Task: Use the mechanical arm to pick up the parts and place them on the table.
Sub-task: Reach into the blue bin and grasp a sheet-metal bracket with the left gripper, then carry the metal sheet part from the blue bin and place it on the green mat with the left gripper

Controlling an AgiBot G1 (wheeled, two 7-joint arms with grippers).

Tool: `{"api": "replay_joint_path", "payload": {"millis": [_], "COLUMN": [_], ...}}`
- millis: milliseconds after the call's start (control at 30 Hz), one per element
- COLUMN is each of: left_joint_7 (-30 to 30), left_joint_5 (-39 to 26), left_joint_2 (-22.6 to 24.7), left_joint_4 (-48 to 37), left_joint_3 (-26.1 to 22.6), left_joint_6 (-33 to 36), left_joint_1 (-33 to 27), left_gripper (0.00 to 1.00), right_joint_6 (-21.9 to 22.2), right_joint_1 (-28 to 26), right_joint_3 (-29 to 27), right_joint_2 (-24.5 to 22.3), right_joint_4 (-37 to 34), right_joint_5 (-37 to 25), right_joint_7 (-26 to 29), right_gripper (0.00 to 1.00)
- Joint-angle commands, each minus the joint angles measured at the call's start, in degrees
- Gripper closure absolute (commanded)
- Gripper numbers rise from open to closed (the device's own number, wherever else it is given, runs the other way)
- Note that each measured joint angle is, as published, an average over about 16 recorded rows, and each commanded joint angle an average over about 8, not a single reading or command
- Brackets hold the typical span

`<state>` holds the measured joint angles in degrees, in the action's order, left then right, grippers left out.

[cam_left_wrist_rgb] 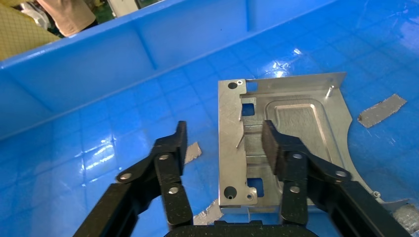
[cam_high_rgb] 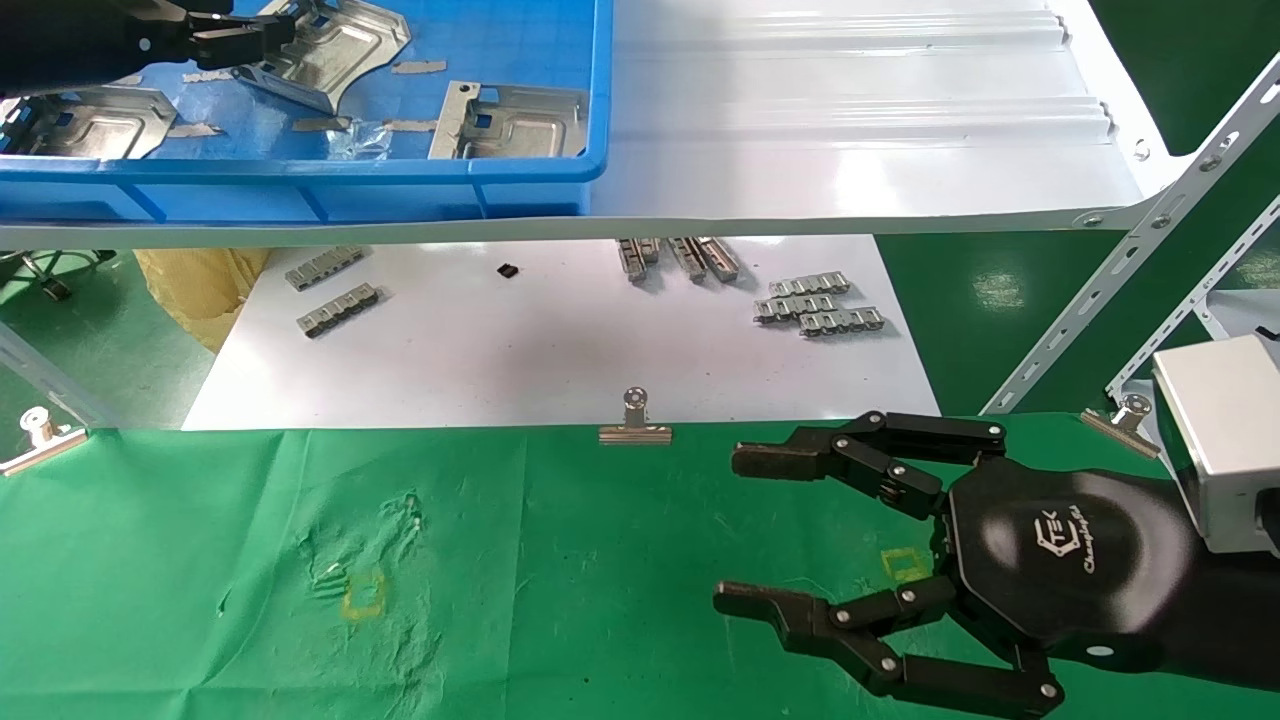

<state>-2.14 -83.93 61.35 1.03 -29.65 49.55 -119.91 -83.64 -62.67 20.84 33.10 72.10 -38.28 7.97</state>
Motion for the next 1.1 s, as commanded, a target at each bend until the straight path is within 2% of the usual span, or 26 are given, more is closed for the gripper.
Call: {"api": "replay_joint_path", "payload": {"millis": [33, 600, 800, 1100], "left_joint_7": [-0.14, 1.02, 4.15, 10.5], "left_joint_5": [0.17, 1.25, 4.03, 7.95], "left_joint_2": [0.02, -0.38, -1.65, -4.22], "left_joint_4": [-0.42, 0.16, 2.6, 5.25], "left_joint_3": [0.12, 0.85, 2.62, 4.71], "left_joint_6": [-0.04, 1.85, 11.23, 32.02], "left_joint_1": [0.0, -0.08, -0.94, -0.33], "left_gripper": [1.0, 1.0, 1.0, 1.0], "right_joint_6": [0.0, 0.0, 0.0, 0.01], "right_joint_1": [0.0, 0.0, 0.0, 0.0], "right_joint_3": [0.0, 0.01, 0.01, 0.01], "right_joint_2": [0.0, 0.0, 0.0, -0.01], "right_joint_4": [0.0, 0.0, 0.0, 0.0], "right_joint_5": [0.0, 0.01, 0.01, 0.01], "right_joint_7": [0.0, 0.0, -0.01, -0.01], "right_gripper": [0.0, 0.0, 0.0, 0.0]}}
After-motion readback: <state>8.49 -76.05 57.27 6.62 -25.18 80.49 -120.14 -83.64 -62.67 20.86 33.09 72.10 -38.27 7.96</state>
